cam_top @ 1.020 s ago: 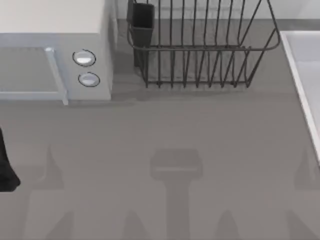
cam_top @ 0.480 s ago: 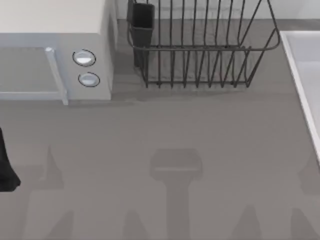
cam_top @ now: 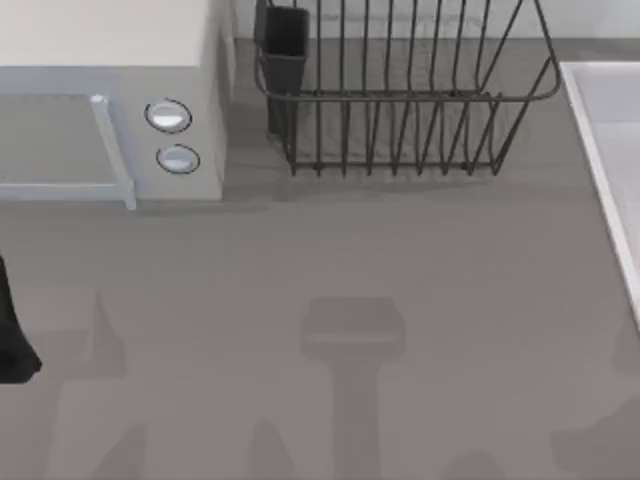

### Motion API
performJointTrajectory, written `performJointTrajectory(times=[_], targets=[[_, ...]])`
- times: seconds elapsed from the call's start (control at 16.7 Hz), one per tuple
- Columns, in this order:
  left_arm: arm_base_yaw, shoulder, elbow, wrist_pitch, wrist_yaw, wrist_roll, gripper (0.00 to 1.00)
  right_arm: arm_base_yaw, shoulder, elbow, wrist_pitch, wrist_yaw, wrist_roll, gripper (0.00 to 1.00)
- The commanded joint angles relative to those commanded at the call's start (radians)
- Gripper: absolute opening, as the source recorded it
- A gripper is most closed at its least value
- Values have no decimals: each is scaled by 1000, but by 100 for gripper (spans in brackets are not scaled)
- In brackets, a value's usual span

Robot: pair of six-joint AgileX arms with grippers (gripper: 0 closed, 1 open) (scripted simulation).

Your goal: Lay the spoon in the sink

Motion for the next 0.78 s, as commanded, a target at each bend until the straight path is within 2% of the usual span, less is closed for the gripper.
performJointTrajectory(times=[0.36, 0.6, 0.78], targets=[[0, 0, 0, 0, 0, 0, 100, -92, 380, 208, -301, 0, -662, 100], [0, 0, 0, 0, 0, 0, 100, -139, 555, 333, -436, 4, -967, 100], [0, 0, 0, 0, 0, 0, 100, -163, 634, 404, -495, 7, -1124, 100]])
